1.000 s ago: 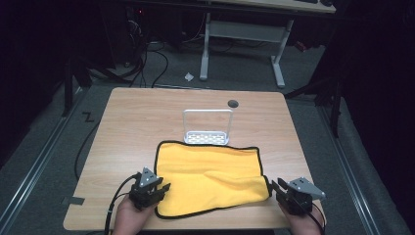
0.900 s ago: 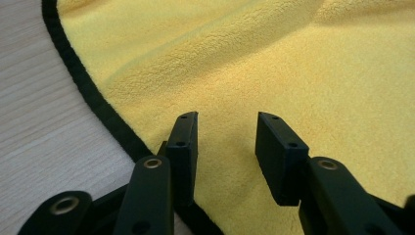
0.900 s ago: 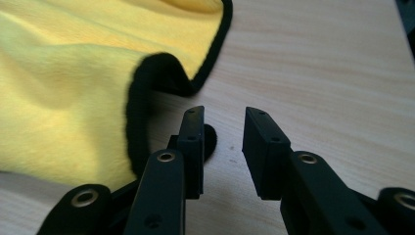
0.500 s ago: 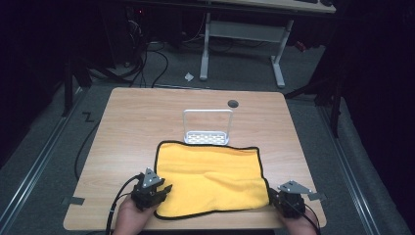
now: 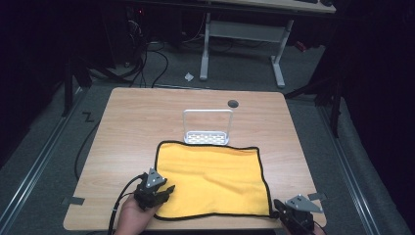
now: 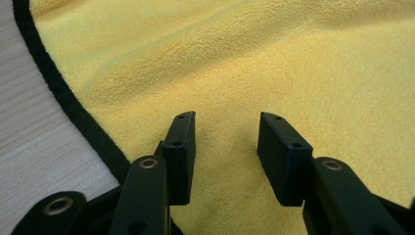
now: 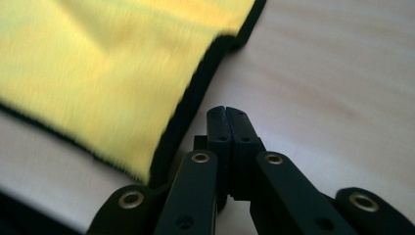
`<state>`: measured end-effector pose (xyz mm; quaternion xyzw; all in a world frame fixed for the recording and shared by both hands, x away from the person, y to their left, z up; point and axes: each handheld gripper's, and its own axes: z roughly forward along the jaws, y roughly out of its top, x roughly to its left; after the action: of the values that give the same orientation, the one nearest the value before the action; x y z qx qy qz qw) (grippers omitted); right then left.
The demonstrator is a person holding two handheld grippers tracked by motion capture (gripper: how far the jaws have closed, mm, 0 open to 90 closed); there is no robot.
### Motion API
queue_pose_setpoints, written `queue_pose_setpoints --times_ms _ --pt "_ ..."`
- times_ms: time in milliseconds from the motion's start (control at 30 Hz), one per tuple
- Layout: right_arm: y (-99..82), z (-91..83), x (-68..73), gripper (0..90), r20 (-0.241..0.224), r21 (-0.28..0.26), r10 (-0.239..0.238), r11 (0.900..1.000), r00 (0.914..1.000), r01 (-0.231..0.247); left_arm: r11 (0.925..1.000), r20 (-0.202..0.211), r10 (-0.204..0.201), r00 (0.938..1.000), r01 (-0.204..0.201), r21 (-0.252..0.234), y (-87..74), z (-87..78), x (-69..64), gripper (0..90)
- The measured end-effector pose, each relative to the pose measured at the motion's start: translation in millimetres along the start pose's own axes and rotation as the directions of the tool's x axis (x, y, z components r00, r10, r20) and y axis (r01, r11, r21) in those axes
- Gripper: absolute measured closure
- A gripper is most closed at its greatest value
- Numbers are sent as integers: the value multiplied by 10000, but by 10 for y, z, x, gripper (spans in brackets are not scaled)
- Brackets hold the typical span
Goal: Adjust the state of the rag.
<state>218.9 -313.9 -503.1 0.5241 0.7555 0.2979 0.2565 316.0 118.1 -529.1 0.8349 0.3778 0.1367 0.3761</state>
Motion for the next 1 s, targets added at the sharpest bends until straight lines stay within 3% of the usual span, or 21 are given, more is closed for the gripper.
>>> queue_pose_setpoints --times_ms 167,200,233,267,333,433,467,567,700,733,767,800,833,900,1000 --pt "412 188 -32 875 -129 -495 -100 9987 9999 94 9999 127 121 9998 -122 102 -51 -62 -53 584" --pt "498 267 -22 866 -169 -440 -195 9989 9997 187 9997 130 169 9998 -171 148 -58 -74 -67 584" --pt "643 463 -29 863 -218 -148 -291 9995 9993 288 9997 139 207 9997 -209 145 -73 -87 -82 586" --pt "643 463 -29 863 -218 -148 -291 9995 9993 288 9996 162 243 9996 -246 139 -90 -102 -101 586" --pt "722 674 -66 868 -253 278 -253 9993 9994 260 9991 200 363 9991 -367 198 -111 -130 -133 587" --pt "682 883 -89 873 -166 1021 -415 9938 9990 430 9985 384 465 9982 -475 265 -113 -138 -173 586" --pt "640 891 -105 875 -136 966 -473 9941 9988 484 9984 517 477 9975 -491 262 -107 -131 -185 585" --pt "553 810 -183 877 181 984 -379 9945 9991 360 9983 963 559 9938 -571 96 -70 -68 -223 584" --pt "452 712 -273 856 392 840 -135 9964 9991 101 9966 1234 752 9895 -789 251 40 10 -265 563" --pt "459 682 -268 839 365 621 -124 9980 9993 101 9978 1366 624 9887 -647 123 70 6 -237 548" --pt "521 611 -210 804 157 146 -118 9998 9998 116 9989 1239 330 9917 -286 -372 140 -25 -100 543" --pt "521 611 -210 804 157 146 -118 9998 9998 116 9989 1239 330 9917 -286 -372 140 -25 -100 541" --pt "561 586 -156 795 101 -56 -224 9997 9997 225 9982 991 63 9951 -3 -597 177 -30 5 541" --pt "635 555 -20 764 -52 -378 -570 9977 9984 568 9935 686 -698 9952 755 -847 245 -2 251 526" --pt "719 541 176 727 -187 -692 -884 9938 9959 869 9894 21 -1025 9947 1021 -1033 346 105 507 516"
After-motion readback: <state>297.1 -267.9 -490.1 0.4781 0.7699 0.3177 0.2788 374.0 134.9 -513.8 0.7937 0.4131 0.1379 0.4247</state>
